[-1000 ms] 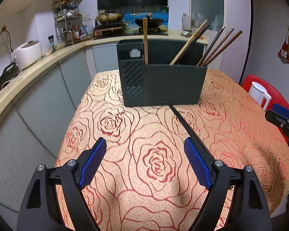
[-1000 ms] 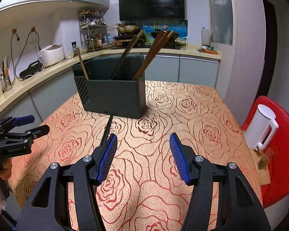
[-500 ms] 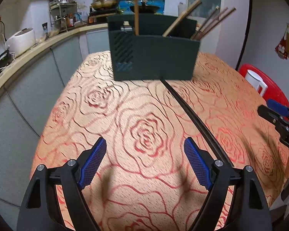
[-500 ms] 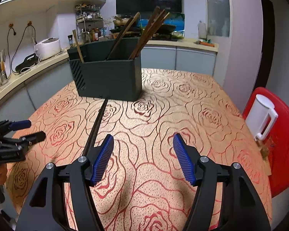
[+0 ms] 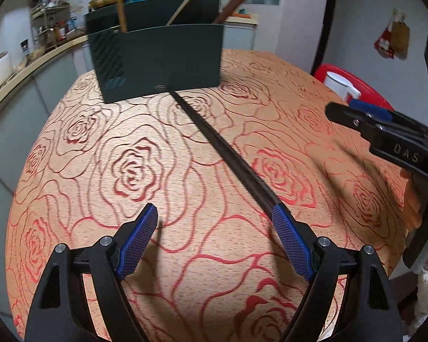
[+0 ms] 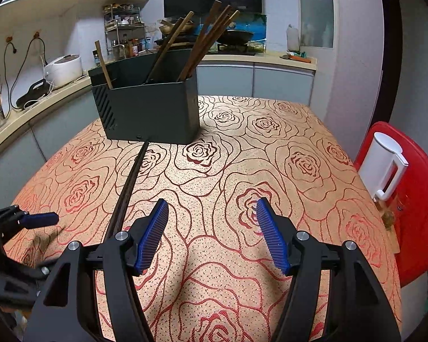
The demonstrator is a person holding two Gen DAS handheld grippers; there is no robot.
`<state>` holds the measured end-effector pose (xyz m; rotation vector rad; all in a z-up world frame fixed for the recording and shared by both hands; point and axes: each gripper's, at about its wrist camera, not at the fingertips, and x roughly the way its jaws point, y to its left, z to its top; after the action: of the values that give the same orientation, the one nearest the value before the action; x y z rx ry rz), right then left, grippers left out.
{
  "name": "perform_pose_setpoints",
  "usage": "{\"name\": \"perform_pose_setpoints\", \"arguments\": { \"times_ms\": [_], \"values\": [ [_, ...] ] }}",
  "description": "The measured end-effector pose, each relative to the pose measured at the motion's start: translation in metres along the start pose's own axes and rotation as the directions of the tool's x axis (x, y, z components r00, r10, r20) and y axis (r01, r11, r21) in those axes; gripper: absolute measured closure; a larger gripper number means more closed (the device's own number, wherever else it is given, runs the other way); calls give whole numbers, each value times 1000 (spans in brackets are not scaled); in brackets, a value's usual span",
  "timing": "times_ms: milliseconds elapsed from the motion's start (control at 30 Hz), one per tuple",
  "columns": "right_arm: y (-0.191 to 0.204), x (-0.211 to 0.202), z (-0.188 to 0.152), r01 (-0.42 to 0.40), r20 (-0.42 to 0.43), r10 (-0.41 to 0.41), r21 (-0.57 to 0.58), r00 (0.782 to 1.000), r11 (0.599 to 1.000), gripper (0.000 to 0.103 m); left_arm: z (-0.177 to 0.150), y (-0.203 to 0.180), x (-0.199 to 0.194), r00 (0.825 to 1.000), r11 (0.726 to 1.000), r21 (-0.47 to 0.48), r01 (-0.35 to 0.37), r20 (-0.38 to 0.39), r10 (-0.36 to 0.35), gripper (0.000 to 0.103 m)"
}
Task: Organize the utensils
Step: 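Move both open tools back toward the last dark chopsticks on the table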
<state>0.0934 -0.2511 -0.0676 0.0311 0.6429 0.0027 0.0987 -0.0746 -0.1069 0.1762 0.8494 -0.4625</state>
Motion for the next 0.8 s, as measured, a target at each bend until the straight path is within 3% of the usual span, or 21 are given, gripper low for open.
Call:
{"name": "perform_pose_setpoints", "arguments": {
  "times_ms": [333, 800],
  "values": [
    [-5, 1, 1, 2, -2, -2, 9, 1000, 1000, 41, 3, -10, 16, 999, 1000, -7, 14, -51, -15, 23],
    [-2, 3, -2, -9, -13, 9, 3, 1000, 1000, 41, -1, -2, 14, 997, 998, 3, -55, -54, 55, 23]
  ]
}}
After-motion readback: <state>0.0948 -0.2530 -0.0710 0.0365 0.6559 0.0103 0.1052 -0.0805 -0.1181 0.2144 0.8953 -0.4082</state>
